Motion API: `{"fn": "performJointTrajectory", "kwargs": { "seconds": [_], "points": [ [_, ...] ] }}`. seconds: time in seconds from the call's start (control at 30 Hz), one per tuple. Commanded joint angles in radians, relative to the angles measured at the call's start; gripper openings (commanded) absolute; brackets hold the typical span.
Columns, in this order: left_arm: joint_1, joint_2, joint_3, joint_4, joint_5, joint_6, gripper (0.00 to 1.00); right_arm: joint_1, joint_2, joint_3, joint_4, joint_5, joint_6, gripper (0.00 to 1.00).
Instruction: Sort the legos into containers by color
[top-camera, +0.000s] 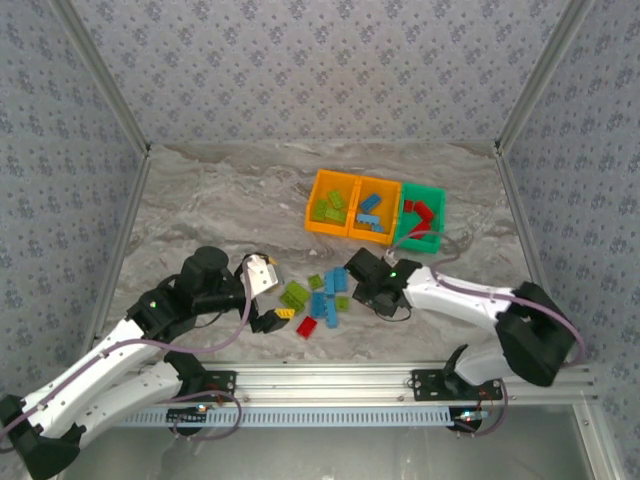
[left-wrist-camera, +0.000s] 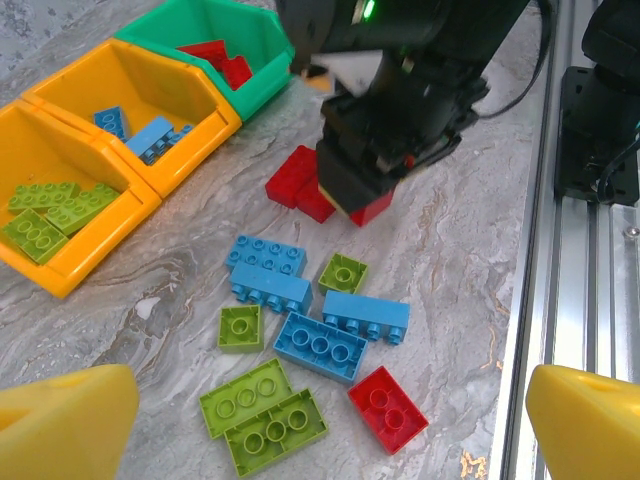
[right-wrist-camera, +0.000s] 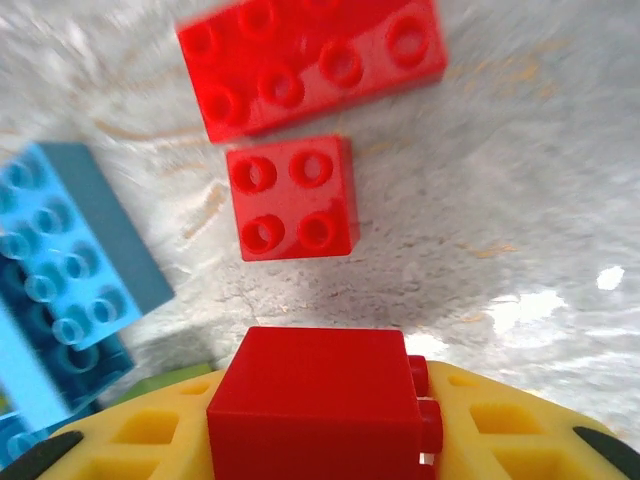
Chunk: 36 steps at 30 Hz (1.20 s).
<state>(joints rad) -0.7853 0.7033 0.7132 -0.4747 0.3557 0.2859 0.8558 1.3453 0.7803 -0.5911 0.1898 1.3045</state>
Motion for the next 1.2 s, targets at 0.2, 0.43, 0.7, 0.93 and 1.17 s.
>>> {"fn": "performJointTrajectory", "kwargs": {
  "seconds": [0.2,0.43,0.7,0.93,1.17],
  "points": [
    [0.005,-0.002,0.017,0.003,0.030,0.004,0.99,-0.299,-0.237,0.082,-0.024,0.288,-0.449,0.35],
    [0.005,-0.011,0.015,-0.009,0.009,0.007,0.99,-0.675,0.163,0.349,0.124,-0.098,-0.814,0.38],
    [0.005,-0.021,0.002,-0.011,-0.011,0.010,0.99,-0.745,0.406,0.621,0.025,-0.190,-0.820,0.61],
    [0.006,-0.004,-0.005,-0.017,-0.081,0.023,0.99,-0.747,0.263,0.625,-0.080,-0.176,-0.839,0.67],
    [-0.002,0.012,0.002,0.099,-0.182,-0.170,0.99,-0.616,-0.154,0.430,-0.117,-0.203,-0.833,0.76]
  ]
}}
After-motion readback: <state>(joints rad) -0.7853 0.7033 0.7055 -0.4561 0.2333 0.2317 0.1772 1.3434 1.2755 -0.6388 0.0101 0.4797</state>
